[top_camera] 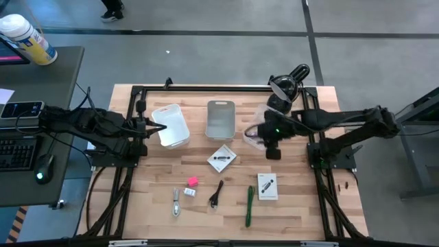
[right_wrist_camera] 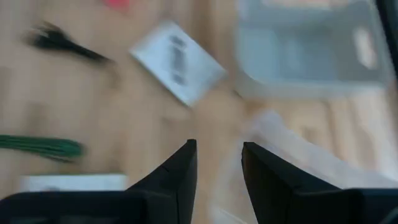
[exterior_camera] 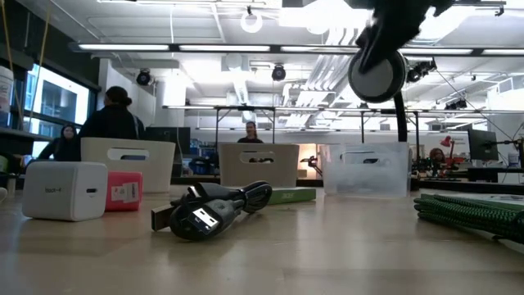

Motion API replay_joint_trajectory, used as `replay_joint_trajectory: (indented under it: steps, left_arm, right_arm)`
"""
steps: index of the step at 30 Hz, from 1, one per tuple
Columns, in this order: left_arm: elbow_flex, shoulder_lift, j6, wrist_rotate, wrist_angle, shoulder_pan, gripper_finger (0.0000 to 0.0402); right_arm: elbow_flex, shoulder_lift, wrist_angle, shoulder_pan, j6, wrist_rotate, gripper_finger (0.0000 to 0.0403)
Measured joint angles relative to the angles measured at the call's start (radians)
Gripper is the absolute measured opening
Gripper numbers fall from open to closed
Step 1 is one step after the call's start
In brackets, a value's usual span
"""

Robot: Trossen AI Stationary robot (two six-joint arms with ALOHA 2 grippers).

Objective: Pick and place items into bin
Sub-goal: Put the green charger cable into the transparent bin

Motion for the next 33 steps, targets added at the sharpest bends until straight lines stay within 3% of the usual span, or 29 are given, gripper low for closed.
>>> replay_joint_trajectory:
  steps: [8, 19, 25, 33]
  left_arm:
    - [0.000, 0.001, 0.000, -0.026, 0.003, 0.000, 0.0001]
    - [0.001, 0.014, 0.000, -0.012, 0.019, 0.000, 0.0001]
    - [0.001, 0.014, 0.000, 0.026, 0.013, 0.000, 0.0001]
    - [0.001, 0.013, -0.001, 0.055, -0.009, 0.000, 0.0001]
  right_arm:
    - [0.002, 0.065, 0.041, 0.221, 0.062, -0.051, 0.0118]
    - [0.000, 0.258, 0.219, 0.373, 0.013, -0.096, 0.0117]
    - [0.000, 0.357, 0.282, 0.452, -0.042, -0.089, 0.0117]
    - [0.000, 0.461, 0.364, 0.523, -0.123, 0.009, 0.0117]
